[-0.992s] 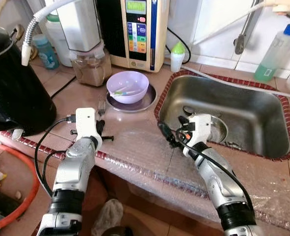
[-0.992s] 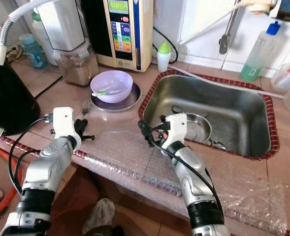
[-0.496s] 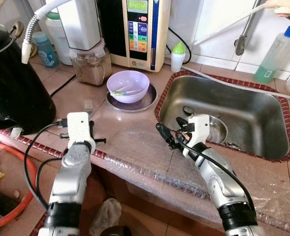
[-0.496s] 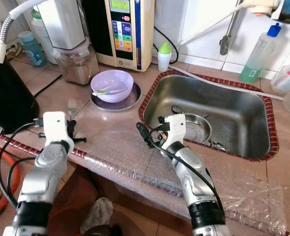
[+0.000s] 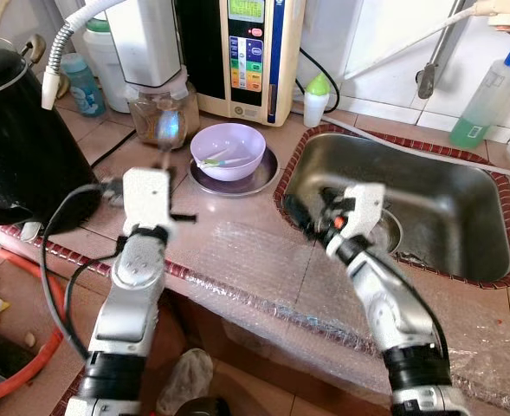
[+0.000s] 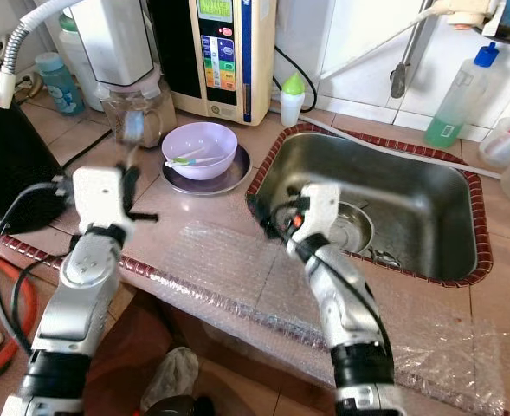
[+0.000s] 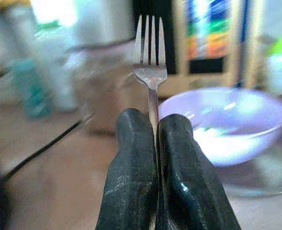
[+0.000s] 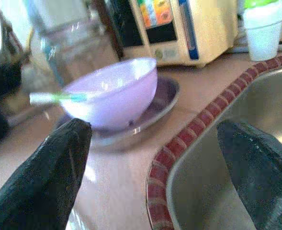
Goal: Kitchen organization
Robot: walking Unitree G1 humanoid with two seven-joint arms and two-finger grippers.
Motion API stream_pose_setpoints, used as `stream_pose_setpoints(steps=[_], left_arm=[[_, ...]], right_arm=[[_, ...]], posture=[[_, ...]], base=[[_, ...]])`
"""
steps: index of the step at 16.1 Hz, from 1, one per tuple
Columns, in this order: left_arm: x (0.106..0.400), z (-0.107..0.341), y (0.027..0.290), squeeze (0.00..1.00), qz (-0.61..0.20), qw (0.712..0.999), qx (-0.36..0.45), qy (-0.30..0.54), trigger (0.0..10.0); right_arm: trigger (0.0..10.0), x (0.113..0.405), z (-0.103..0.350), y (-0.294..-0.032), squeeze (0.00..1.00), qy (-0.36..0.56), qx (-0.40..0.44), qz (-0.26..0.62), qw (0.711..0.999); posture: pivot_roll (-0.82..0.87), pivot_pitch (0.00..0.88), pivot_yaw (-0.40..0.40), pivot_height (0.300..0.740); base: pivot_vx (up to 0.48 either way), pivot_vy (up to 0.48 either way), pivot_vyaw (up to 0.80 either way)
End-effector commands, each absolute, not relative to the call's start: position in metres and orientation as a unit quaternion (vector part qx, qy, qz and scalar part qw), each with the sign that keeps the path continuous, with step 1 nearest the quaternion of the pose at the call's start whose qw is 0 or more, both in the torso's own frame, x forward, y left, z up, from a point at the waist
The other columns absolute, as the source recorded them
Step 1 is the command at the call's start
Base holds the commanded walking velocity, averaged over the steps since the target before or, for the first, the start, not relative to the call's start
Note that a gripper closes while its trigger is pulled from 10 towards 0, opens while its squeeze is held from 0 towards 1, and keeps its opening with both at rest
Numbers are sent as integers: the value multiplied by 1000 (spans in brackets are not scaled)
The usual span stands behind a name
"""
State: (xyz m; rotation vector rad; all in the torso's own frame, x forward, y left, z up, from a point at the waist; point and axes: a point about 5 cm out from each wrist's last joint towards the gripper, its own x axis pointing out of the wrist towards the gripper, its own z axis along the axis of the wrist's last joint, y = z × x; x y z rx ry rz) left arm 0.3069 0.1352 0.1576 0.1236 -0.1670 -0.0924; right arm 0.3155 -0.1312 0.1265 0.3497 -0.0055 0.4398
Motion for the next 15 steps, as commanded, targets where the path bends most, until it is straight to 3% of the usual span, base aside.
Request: stream_pose_setpoints(steps=[1, 4, 6, 10, 14, 15], left_arm=[[310, 171, 121, 0, -99, 987, 60, -113, 0], [314, 176, 108, 0, -146, 980, 52, -125, 0], [315, 174, 80, 0, -251, 960, 51, -114, 0], [315, 169, 56, 0, -312, 942, 51, -110, 0], [310, 164, 42, 0, -364, 925, 36, -105, 0], [310, 164, 41, 0, -366, 924, 35, -104, 0]], right_arm=[[10000, 322, 148, -135, 0, -37, 214, 212, 953], [10000, 326, 167, -135, 0, -61, 272, 227, 933], [10000, 324, 186, -126, 0, -76, 336, 291, 893], [10000, 321, 189, -113, 0, -66, 345, 338, 873], [10000, 334, 174, -97, 0, -20, 374, 324, 869], [3725, 336, 174, -94, 0, -18, 375, 325, 868]], posture=[[-12, 0, 43, 740], [-19, 0, 49, 740], [-18, 0, 49, 740], [-25, 0, 54, 740], [-39, 0, 62, 740], [-39, 0, 62, 740]], base=[[0, 0, 0], [0, 0, 0], [0, 0, 0], [0, 0, 0], [0, 0, 0], [0, 0, 0]])
